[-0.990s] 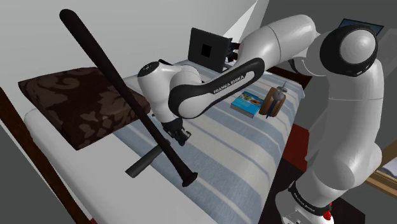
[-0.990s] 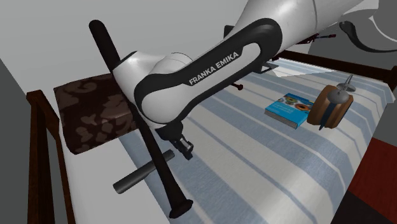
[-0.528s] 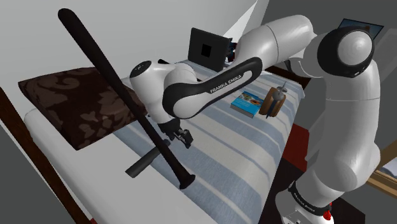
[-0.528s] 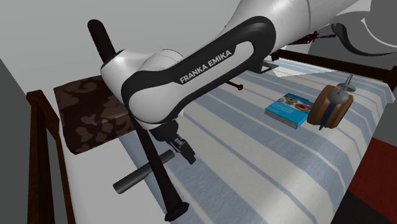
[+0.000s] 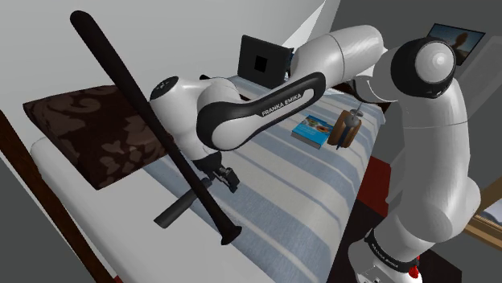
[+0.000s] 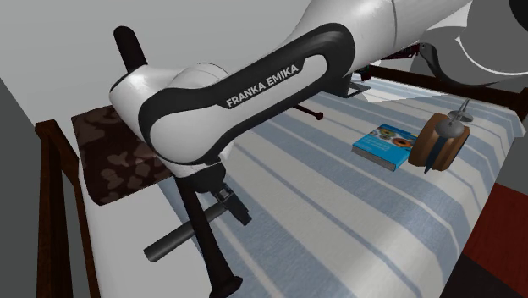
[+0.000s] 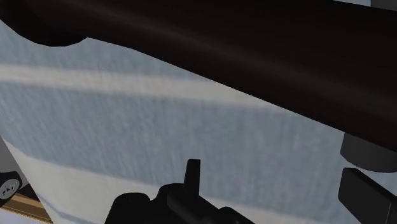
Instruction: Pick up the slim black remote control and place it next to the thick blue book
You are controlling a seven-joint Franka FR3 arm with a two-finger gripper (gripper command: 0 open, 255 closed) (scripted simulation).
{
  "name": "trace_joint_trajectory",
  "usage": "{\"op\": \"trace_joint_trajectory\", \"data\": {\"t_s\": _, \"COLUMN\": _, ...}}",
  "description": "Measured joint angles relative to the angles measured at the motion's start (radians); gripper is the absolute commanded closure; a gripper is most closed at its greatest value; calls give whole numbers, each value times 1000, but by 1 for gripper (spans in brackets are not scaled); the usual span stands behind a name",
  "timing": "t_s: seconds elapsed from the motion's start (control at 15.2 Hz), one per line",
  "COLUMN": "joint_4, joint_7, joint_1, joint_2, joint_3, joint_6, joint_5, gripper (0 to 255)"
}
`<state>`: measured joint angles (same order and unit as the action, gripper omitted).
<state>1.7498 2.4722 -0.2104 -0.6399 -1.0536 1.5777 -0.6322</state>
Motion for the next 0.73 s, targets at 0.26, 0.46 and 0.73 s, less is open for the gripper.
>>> {"op": "trace_joint_trajectory", "data": {"t_s": 0.26, "joint_4": -7, "joint_7": 16, "joint_1": 6, "joint_2": -18, "joint_3": -17, "joint_6": 55, "joint_5": -2, "gripper": 0}}
{"op": "trace_joint_trajectory", "data": {"t_s": 0.46, "joint_4": -12, "joint_7": 26, "joint_1": 5, "joint_2": -33, "joint_3": -43, "joint_6": 160, "joint_5": -11, "gripper": 0}}
{"op": "trace_joint_trajectory", "data": {"t_s": 0.73, "joint_4": -39, "joint_7": 39, "joint_1": 20, "joint_2": -65, "joint_3": -73, "joint_6": 289, "joint_5": -28, "gripper": 0}}
